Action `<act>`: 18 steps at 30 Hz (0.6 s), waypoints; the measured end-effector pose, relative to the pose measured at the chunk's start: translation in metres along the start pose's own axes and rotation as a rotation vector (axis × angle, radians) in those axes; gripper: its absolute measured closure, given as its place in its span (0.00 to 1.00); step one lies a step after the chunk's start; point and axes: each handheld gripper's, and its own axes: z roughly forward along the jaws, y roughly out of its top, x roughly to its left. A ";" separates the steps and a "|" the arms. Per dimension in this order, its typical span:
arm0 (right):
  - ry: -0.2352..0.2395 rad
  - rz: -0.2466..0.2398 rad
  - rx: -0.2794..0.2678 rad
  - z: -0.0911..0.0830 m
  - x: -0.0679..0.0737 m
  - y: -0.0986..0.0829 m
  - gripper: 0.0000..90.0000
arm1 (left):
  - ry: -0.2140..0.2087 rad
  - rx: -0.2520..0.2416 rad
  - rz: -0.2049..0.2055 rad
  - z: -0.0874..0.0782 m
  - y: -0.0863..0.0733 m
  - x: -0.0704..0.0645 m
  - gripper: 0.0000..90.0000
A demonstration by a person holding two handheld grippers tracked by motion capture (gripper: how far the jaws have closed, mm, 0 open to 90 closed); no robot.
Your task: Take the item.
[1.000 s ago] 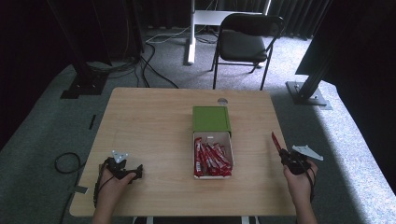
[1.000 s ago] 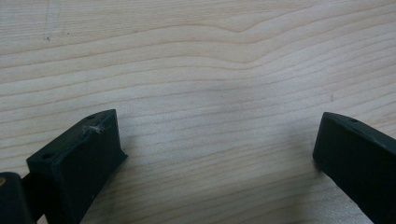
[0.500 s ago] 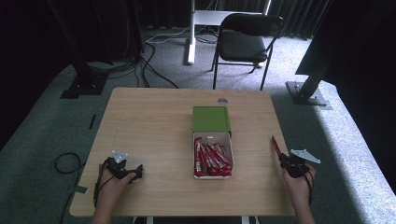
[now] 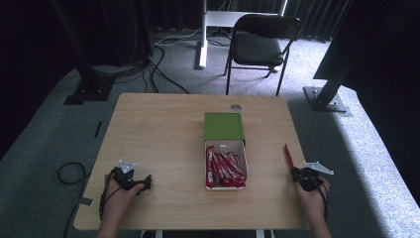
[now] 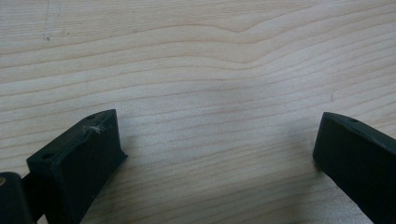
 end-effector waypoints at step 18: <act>0.115 -0.061 -0.027 -0.010 0.011 0.010 0.33 | -0.001 0.001 0.000 0.000 0.000 0.000 0.02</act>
